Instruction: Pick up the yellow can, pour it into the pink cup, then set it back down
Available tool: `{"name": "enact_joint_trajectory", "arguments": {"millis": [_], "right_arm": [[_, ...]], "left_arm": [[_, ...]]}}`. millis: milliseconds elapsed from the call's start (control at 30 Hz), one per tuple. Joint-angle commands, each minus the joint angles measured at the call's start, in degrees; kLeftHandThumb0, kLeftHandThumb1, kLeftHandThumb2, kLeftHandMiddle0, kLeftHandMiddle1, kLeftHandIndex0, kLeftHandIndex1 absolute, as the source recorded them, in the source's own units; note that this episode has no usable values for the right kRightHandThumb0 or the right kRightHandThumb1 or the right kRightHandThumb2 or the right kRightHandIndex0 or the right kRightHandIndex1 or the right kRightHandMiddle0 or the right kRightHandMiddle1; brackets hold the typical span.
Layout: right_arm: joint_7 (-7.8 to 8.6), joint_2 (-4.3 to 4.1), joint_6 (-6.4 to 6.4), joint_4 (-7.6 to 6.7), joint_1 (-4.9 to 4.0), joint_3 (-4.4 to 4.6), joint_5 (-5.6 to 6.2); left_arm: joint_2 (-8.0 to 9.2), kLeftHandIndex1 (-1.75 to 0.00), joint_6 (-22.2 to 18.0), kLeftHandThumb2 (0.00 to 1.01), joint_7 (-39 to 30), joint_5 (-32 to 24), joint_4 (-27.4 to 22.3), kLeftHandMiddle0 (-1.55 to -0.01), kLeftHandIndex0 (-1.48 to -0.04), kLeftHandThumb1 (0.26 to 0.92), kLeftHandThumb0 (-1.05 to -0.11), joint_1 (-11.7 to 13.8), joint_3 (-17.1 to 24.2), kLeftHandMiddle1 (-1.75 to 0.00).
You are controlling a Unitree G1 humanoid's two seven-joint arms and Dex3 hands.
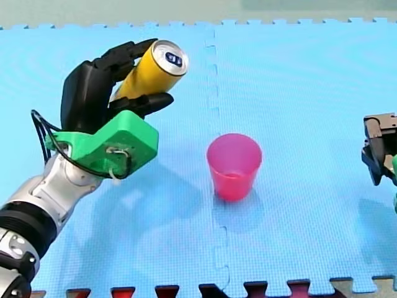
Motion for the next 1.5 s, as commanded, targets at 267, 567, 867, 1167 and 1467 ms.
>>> {"name": "enact_joint_trajectory", "arguments": {"millis": [267,567,867,1167,1467], "right_arm": [[-0.36,-0.18,0.36,-0.11,-0.2,0.19,0.03],[-0.13,-0.25,0.82,-0.13,-0.42,0.25,0.07],[1.4,0.09,1.03,-0.12,-0.46,-0.13,0.88],[1.97,0.33,1.19,-0.03,-0.38,-0.37,1.37],[3.09,0.49,1.24,-0.03,-0.34,-0.95,2.12]], "left_arm": [[-0.73,0.0,-0.14,0.0,0.75,1.62,0.48,-1.3,-1.15,0.812,-0.358,-0.46,-2.38,0.0],[-0.98,0.0,-1.66,0.0,0.74,2.34,1.27,-1.31,-1.16,0.808,-0.34,-0.72,-3.55,0.0],[-1.83,-0.01,-1.7,0.0,-0.03,2.03,0.75,-1.31,-1.18,0.804,-0.333,-0.64,-3.76,0.0],[-2.39,-0.01,-1.1,0.0,-1.6,1.45,0.42,-1.31,-1.19,0.803,-0.334,-0.54,-3.6,0.0],[-2.32,0.0,-0.2,0.0,-3.17,1.45,-0.29,-1.3,-1.19,0.8,-0.34,-0.06,-3.92,0.0]]}}
